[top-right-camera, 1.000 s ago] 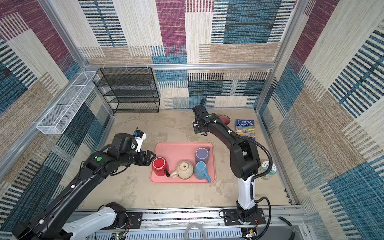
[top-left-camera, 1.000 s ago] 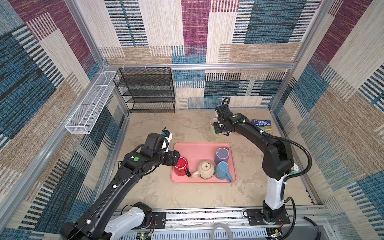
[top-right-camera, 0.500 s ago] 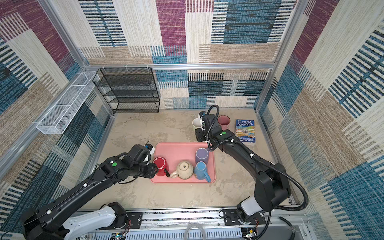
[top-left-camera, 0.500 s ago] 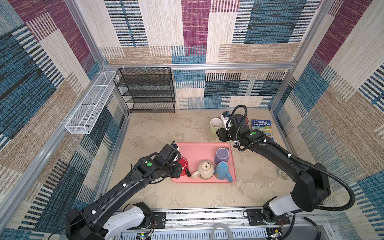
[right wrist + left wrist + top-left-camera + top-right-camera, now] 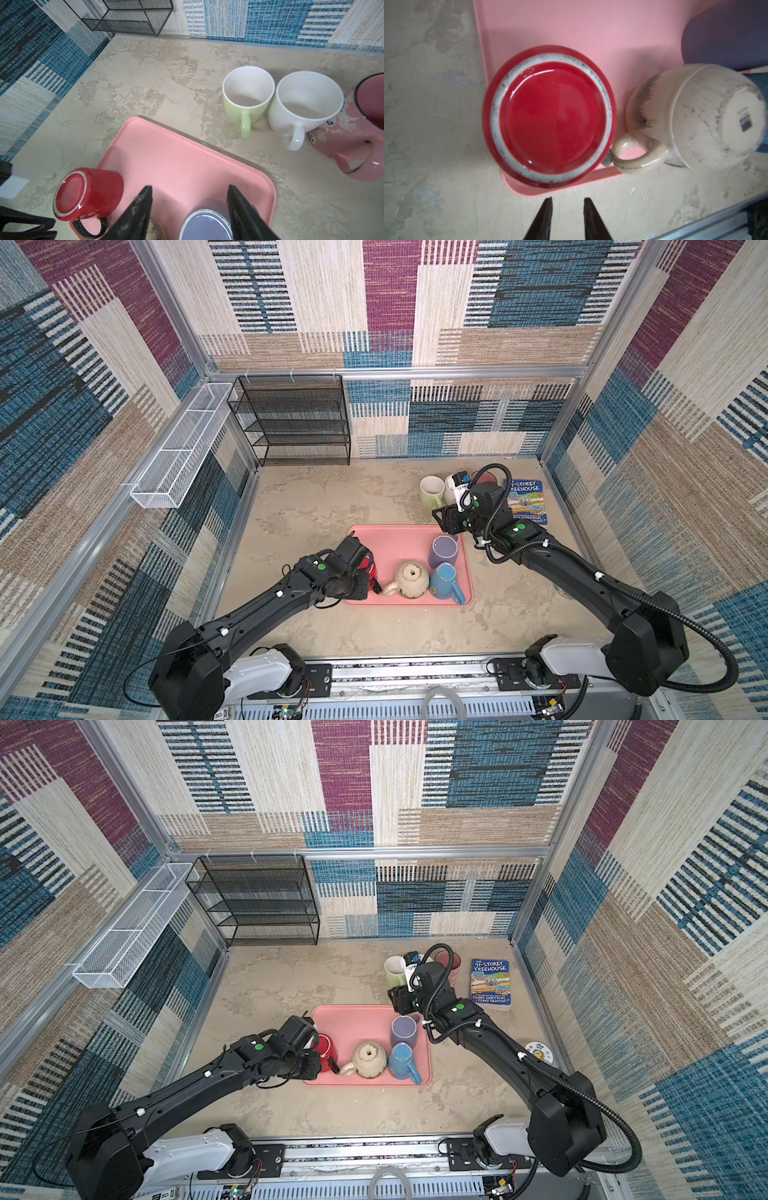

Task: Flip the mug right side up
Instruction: 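Move the left gripper over the upside-down red mug while the right releases and rises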

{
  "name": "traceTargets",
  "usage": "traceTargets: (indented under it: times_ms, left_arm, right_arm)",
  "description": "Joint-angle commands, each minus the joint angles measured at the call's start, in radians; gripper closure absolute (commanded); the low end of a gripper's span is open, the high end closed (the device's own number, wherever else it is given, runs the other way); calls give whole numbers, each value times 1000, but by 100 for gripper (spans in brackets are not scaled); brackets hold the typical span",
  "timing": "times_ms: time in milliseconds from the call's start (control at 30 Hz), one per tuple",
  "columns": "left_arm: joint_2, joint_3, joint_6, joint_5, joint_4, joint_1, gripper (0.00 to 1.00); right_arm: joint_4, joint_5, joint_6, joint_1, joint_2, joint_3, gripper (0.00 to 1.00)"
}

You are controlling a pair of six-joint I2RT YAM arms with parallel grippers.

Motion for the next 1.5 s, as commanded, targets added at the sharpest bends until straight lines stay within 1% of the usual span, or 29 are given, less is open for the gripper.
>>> traceTargets:
  times_ms: [0, 200, 600, 867, 967, 1100, 1167, 1300, 1467]
  left_arm:
    - [30, 0, -27, -52, 52, 2, 70]
    - [84, 24, -7, -103, 68, 19, 70]
    - [205, 91, 50, -116, 114, 112, 72]
    - [209, 99, 60, -142, 100, 159, 71]
    - [190, 104, 58, -134, 89, 160, 69]
    - [163, 117, 54, -92, 64, 153, 64]
    - [142, 120, 49, -86, 50, 136, 59]
    - [99, 119, 31, -119, 35, 82, 48]
    - [108, 120, 5, -153, 30, 38, 43]
  right_arm:
    - [56, -26, 15, 2, -10, -7, 40]
    - [64, -28, 15, 4, -19, -11, 40]
    - [79, -35, 15, 4, -19, -22, 39]
    - [102, -52, 24, 4, -16, -36, 39]
    - [103, -60, 25, 4, -17, -38, 39]
    - [104, -61, 26, 4, -20, -37, 39]
    - [104, -61, 26, 4, -23, -39, 39]
    - [108, -61, 33, 6, -29, -43, 39]
    - [119, -54, 49, 11, -48, -55, 38]
